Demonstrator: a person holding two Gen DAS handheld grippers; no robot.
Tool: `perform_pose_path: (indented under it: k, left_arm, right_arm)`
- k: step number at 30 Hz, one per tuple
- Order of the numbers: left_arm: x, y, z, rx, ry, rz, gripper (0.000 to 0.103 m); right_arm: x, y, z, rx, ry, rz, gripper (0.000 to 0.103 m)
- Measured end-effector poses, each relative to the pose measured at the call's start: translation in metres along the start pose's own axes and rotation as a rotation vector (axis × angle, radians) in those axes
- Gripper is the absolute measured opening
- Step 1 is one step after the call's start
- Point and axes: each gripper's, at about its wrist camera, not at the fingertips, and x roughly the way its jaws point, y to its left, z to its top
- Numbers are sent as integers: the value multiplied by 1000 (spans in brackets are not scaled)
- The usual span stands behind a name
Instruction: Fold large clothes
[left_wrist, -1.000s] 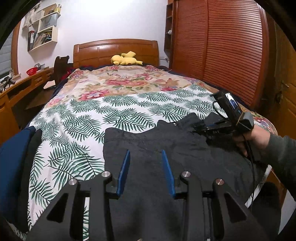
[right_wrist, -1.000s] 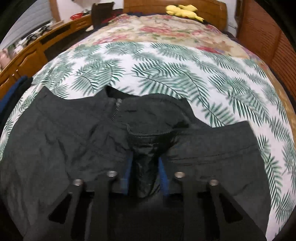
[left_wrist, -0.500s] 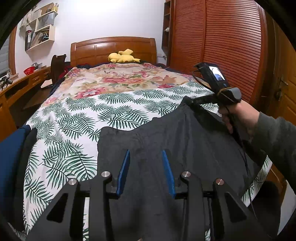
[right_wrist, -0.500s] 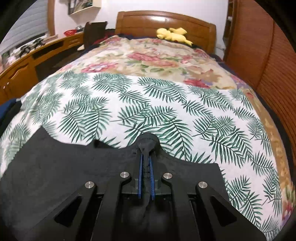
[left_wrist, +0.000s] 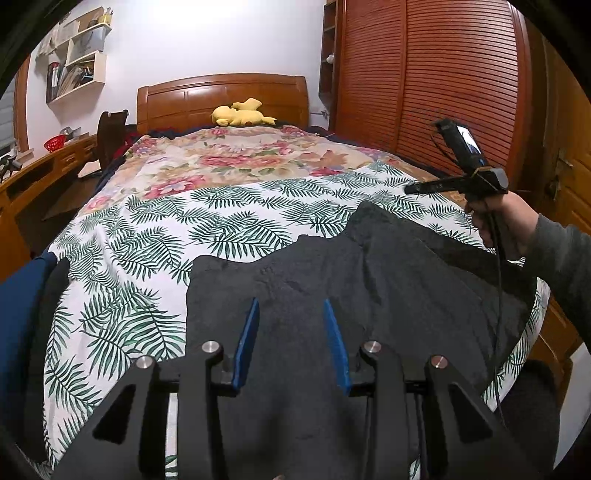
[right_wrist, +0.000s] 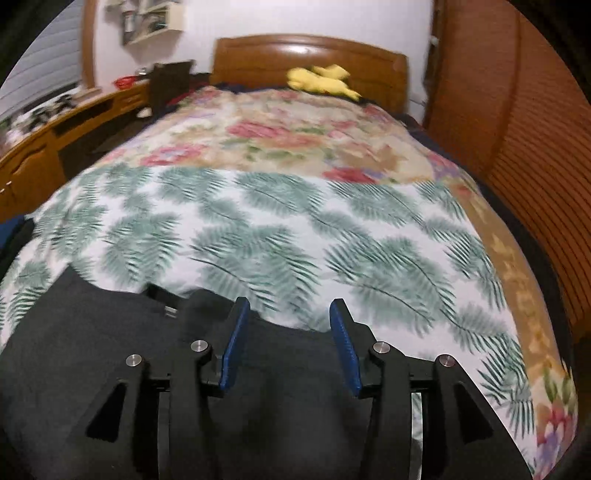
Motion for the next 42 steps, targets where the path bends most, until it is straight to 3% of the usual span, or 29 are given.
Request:
perform_pose_path:
  k: [4, 10, 19, 20, 21, 22, 25, 28, 32, 35, 38, 39, 42]
  left_arm:
    - [1, -2, 0, 1, 2, -1, 35]
    - [6, -5, 0, 8, 10, -1, 35]
    - [13, -8, 0, 16, 26, 4, 35]
    - [13, -9, 1, 18, 27, 4, 35]
    - [13, -9, 1, 18, 28, 3, 35]
    - [14, -10, 1, 18, 30, 3, 35]
    - [13, -11, 2, 19, 26, -1, 35]
    - [13, -11, 1, 20, 27, -1, 35]
    - [13, -12, 1, 21, 32, 3, 36]
    - [10, -13, 0, 17, 29, -2, 36]
    - [7, -15, -3, 21, 29, -6, 36]
    - [5, -17, -5, 26, 29, -6, 36]
    - [0, -20, -12, 36, 33, -3, 36]
  right_arm:
    - [21, -38, -21, 54, 80, -41, 45]
    - [49, -77, -51, 196, 192, -13, 45]
    - [70, -78, -61, 250, 239, 115, 44]
    - [72, -77, -62, 251, 246, 133, 40]
    - [72, -78, -62, 253, 246, 163, 28]
    - [69, -76, -62, 242, 237, 190, 10]
    - [47, -71, -56, 198, 136, 128, 2]
    - [17, -82, -45, 207, 18, -50, 1]
    - [13, -98, -41, 242, 64, -166, 1]
    - [0, -99, -43, 247, 35, -151, 3]
    - [-20, -95, -40, 203, -1, -155, 24]
    - [-26, -94, -41, 186, -8, -148, 36]
    - [-53, -77, -51, 91, -50, -145, 41]
